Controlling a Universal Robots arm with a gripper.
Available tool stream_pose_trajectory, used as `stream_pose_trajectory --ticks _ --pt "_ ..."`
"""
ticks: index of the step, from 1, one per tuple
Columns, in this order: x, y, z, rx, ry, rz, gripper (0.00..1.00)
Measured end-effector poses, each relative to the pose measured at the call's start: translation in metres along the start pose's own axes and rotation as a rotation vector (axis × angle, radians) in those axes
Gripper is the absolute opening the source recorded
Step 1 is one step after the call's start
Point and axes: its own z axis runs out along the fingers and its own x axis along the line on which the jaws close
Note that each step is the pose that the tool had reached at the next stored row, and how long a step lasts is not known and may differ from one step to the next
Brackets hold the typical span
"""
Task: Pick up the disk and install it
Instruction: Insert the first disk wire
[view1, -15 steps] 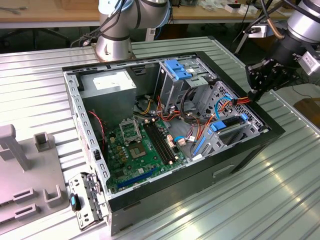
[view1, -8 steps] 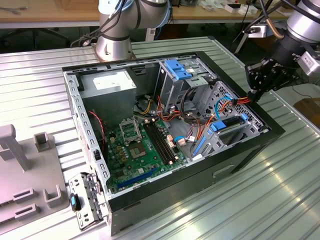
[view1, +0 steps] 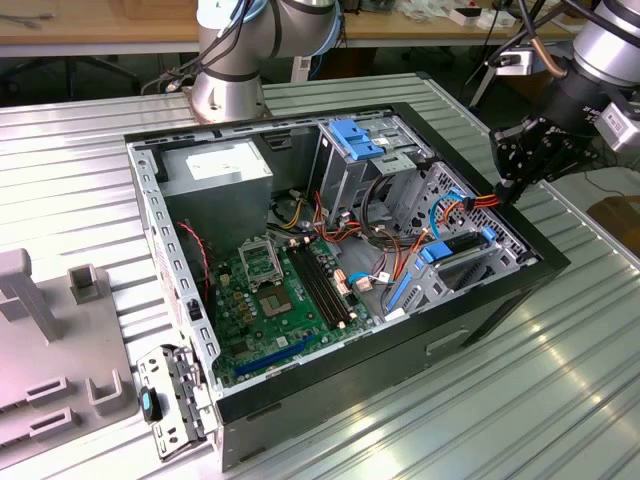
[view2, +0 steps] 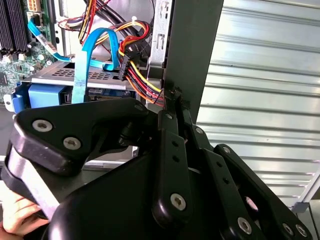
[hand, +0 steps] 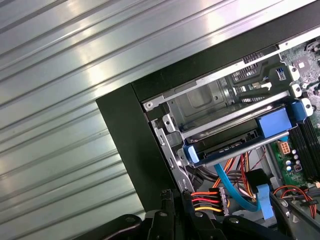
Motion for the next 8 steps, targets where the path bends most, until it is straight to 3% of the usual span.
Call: stream_pose_trajectory --ticks 8 --pt "-0.0004 0.0003 -0.0001 -0.0003 0.0004 0.006 0.17"
